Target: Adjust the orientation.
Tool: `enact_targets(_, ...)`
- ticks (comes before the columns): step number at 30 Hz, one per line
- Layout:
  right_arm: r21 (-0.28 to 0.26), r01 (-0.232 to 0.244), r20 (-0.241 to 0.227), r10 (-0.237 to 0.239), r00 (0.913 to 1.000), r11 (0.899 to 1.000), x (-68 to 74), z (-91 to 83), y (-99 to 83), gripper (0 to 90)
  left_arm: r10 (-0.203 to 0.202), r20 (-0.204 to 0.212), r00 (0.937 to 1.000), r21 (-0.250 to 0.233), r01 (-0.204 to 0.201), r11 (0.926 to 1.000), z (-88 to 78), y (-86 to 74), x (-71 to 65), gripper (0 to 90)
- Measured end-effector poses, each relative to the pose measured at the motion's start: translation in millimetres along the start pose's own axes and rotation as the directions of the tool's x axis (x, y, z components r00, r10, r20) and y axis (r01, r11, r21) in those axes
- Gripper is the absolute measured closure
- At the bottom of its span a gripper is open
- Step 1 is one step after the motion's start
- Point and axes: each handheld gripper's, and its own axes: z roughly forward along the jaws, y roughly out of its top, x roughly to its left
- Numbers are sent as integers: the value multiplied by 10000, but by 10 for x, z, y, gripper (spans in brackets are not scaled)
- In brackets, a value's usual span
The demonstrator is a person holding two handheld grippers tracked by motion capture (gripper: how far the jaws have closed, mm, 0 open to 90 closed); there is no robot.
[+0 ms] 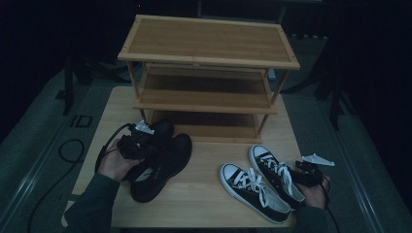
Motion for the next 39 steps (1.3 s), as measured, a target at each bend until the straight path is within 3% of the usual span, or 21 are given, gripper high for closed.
enact_targets(4,-1,-4,-1,4,10000,10000,0,0,0,379,-117,-150,9998,41,118,9999,-19,-20,62,862)
enact_targets(11,-1,-1,2,1,10000,10000,0,0,0,379,-90,53,9999,-44,90,9999,-12,-58,80,829)
enact_targets(16,12,-25,-6,25,10000,10000,1,-1,0,379,-114,-21,9999,-72,113,9999,-21,-85,98,633)
enact_targets(20,10,-21,-6,21,10000,10000,1,-1,0,379,-363,-161,9992,9,363,9993,-42,-127,136,507)
enact_targets(32,-2,-5,-4,5,10000,10000,0,0,0,379,-602,-706,9957,-455,571,9973,-155,-248,171,338)
enact_targets(39,3,-15,11,15,10000,10000,1,-1,-1,379,-799,-926,9925,-420,762,9962,-152,-304,206,239)
